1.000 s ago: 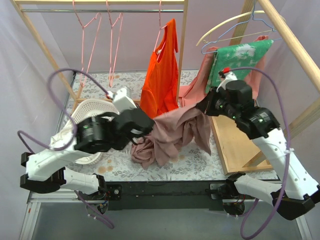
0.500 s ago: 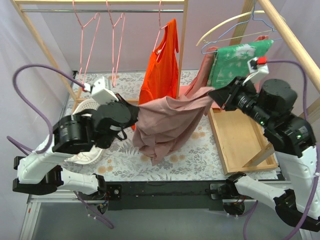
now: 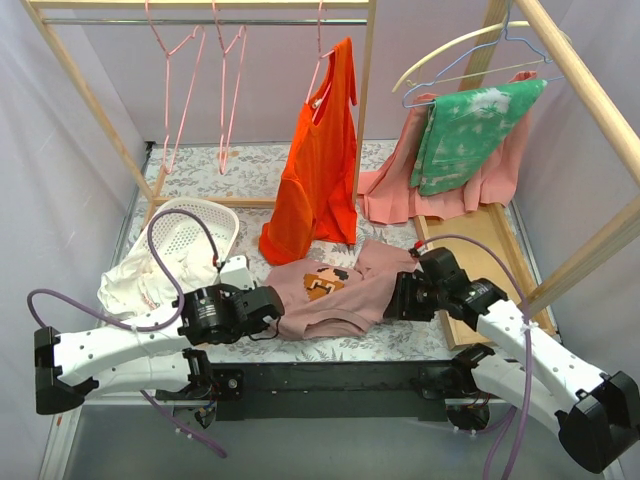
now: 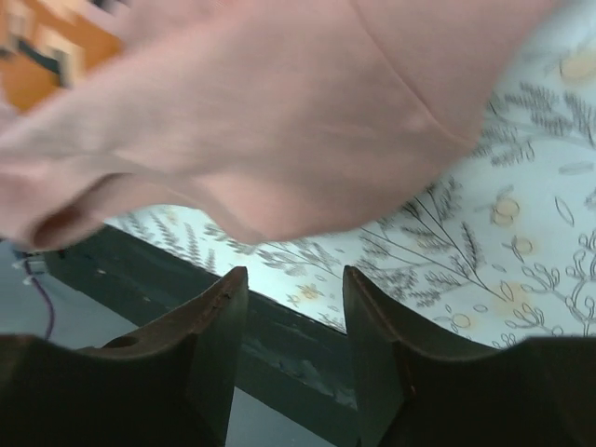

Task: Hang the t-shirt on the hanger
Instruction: Place the T-shirt at the center of the board, then pick up the hanger from the clothesline.

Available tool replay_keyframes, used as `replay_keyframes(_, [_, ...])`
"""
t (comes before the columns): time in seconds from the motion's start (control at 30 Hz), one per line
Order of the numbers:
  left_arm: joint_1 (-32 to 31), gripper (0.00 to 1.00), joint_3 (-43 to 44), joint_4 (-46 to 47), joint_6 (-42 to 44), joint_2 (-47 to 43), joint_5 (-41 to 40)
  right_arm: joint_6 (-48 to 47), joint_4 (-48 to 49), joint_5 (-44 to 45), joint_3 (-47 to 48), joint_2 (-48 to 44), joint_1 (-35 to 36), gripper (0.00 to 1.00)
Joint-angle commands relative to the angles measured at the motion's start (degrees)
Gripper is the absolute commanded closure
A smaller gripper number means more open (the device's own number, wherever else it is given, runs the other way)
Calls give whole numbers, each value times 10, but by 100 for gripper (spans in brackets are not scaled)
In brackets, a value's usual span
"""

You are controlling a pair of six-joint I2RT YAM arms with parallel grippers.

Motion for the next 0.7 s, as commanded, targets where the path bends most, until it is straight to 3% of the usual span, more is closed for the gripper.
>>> replay_keyframes(0.0, [3,62,72,17,-74,16,13,-26,31,-1,86,-17,2,46])
replay_keyframes(0.03, [3,50,89,3,-47,15,11,-28,26,2,96,-12,2,45])
replay_keyframes(0.07, [3,47,124,-4,-31,11,10,-28,18,3,114,-11,2,44])
replay_keyframes(0.2, [3,43,216,22,79,-25,30,-25,9,10,150,-10,3,44])
replay_keyframes(0.27, [3,43,273,82,172,-20,42,-23,6,12,159,-8,3,43])
replay_keyframes(0.3, [3,43,347,94,199,-7,31,-23,0,13,166,-7,3,43])
replay_keyframes(0.37, [2,43,429,118,263,40,7,-27,-3,18,169,-3,3,42])
replay_keyframes(0.4, [3,41,532,113,321,104,-13,-30,-1,19,169,-1,3,41])
replay_keyframes(0.5, [3,36,685,76,426,234,-178,-38,-2,18,180,22,3,41])
replay_keyframes(0.53, [17,35,746,112,470,248,-253,-39,-2,11,183,27,2,41])
replay_keyframes(0.57, [41,33,747,163,515,250,-263,-40,-2,9,186,29,2,41])
replay_keyframes(0.6, [79,32,733,230,562,242,-241,-43,-2,7,190,30,3,40])
replay_keyframes(0.63, [155,30,689,337,618,224,-211,-45,-3,2,192,34,2,40])
replay_keyframes(0.67, [183,30,674,371,631,222,-179,-46,-5,-1,193,37,3,40])
